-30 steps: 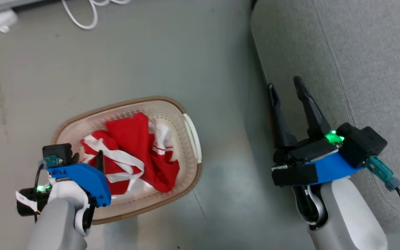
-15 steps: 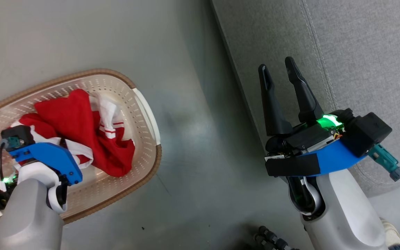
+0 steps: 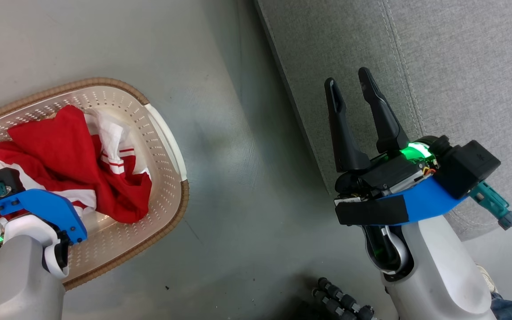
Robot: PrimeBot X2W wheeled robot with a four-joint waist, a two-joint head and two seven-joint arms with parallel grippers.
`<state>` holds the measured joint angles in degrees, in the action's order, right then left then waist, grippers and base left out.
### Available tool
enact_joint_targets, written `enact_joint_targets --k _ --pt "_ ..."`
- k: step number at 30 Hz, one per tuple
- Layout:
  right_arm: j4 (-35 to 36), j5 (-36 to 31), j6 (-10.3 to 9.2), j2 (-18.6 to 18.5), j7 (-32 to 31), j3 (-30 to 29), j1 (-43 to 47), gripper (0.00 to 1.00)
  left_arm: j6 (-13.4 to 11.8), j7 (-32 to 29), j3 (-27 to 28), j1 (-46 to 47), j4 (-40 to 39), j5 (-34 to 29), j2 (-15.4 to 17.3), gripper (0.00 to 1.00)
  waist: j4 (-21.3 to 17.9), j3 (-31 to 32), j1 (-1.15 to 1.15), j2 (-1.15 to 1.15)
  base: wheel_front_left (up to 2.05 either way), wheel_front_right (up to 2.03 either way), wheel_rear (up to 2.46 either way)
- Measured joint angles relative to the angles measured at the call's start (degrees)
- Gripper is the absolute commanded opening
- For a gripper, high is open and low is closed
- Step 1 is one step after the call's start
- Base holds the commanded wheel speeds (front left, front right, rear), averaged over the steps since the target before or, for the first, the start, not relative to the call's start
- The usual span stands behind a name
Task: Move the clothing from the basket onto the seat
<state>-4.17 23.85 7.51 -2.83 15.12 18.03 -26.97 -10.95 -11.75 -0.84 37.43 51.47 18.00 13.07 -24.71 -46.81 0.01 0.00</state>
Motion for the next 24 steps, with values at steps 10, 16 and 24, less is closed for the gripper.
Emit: enact_joint_targets --k 10,16,24 --pt "-0.3 -0.2 -0.01 0.0 0.0 -0.2 0.0 1.0 1.0 0.9 -1.1 0.1 0.6 0.6 -0.9 0.0 1.0 0.6 -0.01 0.0 0.0 0.0 0.0" --pt "-2.1 -1.7 0.0 0.0 0.0 -0.4 0.1 1.0 2.0 2.1 -2.4 0.1 2.6 0.8 -2.3 0.0 2.3 2.9 -0.01 0.0 0.0 0.0 0.0" --pt "-6.2 -5.3 -0.01 0.1 0.0 -1.0 2.9 1.0 6.1 4.6 -7.3 -0.6 7.0 -1.2 -6.2 0.0 5.1 11.4 -0.02 0.0 0.0 0.0 0.0"
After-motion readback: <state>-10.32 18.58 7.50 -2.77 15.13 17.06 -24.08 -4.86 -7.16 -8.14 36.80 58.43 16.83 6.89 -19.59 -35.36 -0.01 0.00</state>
